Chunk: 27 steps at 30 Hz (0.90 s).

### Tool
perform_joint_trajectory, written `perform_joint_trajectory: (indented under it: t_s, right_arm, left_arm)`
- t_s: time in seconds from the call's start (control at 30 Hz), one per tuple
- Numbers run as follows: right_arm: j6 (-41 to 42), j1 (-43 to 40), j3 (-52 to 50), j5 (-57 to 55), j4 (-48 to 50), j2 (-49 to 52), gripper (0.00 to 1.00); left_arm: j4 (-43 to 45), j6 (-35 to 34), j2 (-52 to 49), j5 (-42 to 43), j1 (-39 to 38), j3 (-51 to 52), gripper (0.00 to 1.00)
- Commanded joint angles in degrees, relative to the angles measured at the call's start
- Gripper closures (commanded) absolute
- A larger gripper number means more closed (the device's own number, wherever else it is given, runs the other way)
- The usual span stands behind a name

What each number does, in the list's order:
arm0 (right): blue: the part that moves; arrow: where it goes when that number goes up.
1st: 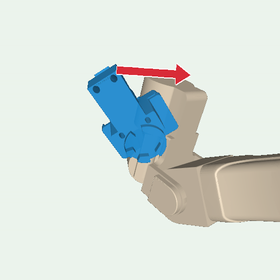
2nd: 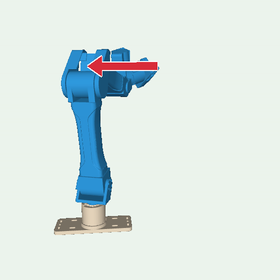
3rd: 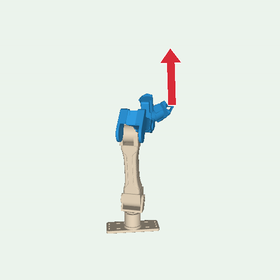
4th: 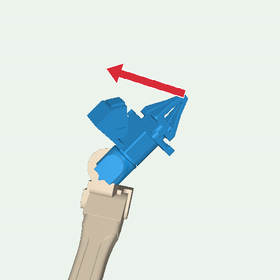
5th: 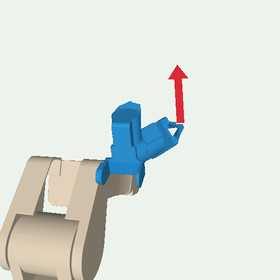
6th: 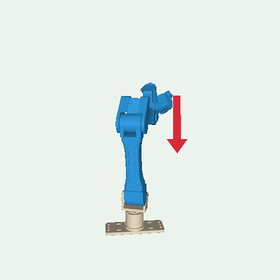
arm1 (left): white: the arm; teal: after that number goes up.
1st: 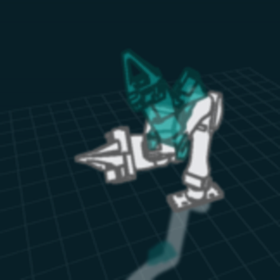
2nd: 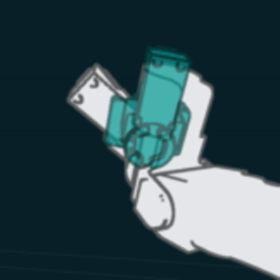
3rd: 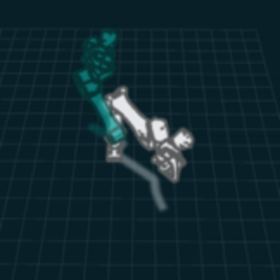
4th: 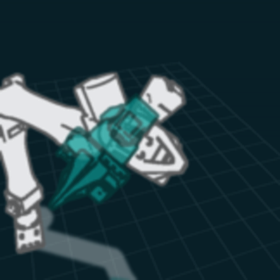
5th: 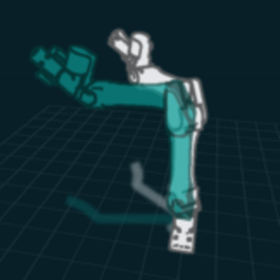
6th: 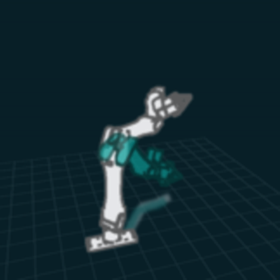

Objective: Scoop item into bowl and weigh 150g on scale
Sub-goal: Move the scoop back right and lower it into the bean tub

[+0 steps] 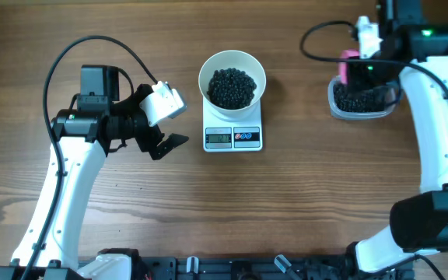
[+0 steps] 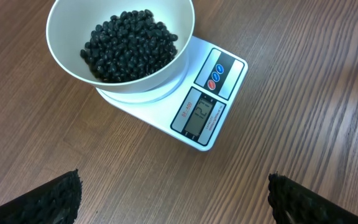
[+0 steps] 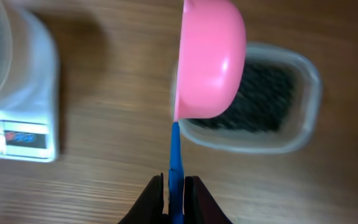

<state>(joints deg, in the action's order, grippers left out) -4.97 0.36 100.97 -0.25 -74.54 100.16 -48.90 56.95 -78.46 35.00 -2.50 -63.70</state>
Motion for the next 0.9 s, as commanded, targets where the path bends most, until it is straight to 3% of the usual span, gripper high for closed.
perform_joint_trajectory:
  t_s: [0.0, 0.1, 0.43, 0.87]
  right_arm:
    - [-0.98, -2.58, -4.02, -2.38, 0.00, -1.16, 0.96]
    - [-1.05, -3.45, -6.40, -6.25, 0.59, -0.94, 0.96]
    - [-2.56, -3.98, -17.90, -3.72, 9.90, -0.02, 0.96]
    - [-3.98, -3.98, -19.56, 11.82, 13.14, 4.24, 0.96]
  left_arm:
    - [-0.02, 1.16, -0.33, 0.26, 0.28, 0.11, 0.00]
    - [-0.02, 1.16, -0.33, 0.26, 0.28, 0.13, 0.00]
    - [-0.02, 1.16, -0.33, 0.26, 0.28, 0.13, 0.00]
    - [-0.02, 1.16, -0.33, 0.26, 0.28, 0.13, 0.00]
